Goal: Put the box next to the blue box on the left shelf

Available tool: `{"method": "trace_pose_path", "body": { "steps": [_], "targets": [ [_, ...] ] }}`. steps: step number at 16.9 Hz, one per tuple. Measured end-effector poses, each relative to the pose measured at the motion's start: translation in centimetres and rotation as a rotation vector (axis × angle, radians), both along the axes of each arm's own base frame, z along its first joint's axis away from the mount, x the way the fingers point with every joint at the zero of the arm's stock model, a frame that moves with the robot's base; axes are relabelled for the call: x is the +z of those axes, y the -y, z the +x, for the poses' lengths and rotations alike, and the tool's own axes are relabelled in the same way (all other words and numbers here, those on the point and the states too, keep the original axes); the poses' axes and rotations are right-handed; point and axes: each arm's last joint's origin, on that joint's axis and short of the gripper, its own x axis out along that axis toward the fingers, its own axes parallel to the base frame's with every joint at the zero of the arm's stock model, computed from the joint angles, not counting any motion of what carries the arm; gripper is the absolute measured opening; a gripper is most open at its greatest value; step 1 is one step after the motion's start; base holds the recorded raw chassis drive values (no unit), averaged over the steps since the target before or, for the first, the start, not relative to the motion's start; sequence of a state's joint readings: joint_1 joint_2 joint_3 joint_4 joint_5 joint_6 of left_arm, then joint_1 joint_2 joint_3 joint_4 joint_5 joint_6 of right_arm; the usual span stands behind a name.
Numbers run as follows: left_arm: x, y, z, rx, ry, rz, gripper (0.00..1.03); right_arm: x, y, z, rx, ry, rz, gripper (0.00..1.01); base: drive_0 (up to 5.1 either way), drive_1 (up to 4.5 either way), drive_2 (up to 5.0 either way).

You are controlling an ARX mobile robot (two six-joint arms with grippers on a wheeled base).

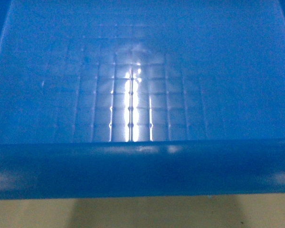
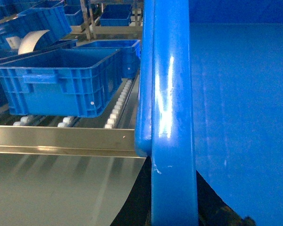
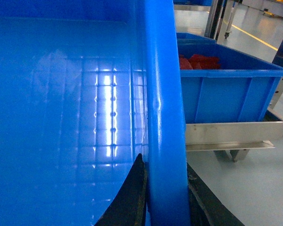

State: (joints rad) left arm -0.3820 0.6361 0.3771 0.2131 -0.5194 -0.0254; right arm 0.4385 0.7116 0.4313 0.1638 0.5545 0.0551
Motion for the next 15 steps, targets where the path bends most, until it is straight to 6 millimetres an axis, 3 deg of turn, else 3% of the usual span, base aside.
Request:
{"method": "trace_pose_path", "body": {
  "steps": [15],
  "targets": [
    [-0.02, 0.01, 0.02, 0.0, -0.001, 0.0, 0.08, 0.01, 0.0, 0.0, 0.0, 0.001, 0.0, 0.12, 0.1, 4.41, -4.2]
  ]
}}
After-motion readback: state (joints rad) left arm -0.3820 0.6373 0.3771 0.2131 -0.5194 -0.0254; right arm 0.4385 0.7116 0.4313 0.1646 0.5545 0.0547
